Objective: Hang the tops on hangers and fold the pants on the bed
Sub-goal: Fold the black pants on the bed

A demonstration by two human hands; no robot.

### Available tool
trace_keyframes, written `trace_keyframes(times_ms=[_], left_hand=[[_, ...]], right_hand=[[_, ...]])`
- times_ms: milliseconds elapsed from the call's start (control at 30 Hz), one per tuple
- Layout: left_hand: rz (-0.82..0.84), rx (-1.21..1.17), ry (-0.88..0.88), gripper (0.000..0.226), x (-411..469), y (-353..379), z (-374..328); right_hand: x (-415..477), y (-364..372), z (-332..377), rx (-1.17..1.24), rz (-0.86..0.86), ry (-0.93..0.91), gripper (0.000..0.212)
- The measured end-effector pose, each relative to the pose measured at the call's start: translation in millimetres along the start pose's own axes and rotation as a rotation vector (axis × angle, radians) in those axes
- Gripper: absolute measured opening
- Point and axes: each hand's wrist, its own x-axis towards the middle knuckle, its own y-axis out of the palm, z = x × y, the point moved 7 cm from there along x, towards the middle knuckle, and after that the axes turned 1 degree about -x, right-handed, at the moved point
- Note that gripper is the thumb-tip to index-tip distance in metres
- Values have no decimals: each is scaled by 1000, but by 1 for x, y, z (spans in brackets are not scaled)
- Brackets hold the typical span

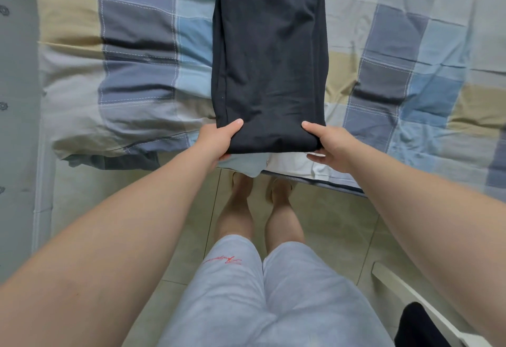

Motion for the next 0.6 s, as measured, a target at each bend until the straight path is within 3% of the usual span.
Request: trace_keyframes(times_ms=[200, 400, 600], left_hand=[[-2, 63, -143, 35, -59, -20, 48], [43, 101, -264, 46, -116, -31, 85], [34, 159, -248, 41, -128, -34, 54]], right_hand=[[-57, 10, -57, -28, -8, 122, 42], [-106, 6, -99, -43, 3, 200, 32], [-122, -2, -75, 22, 11, 196, 21]])
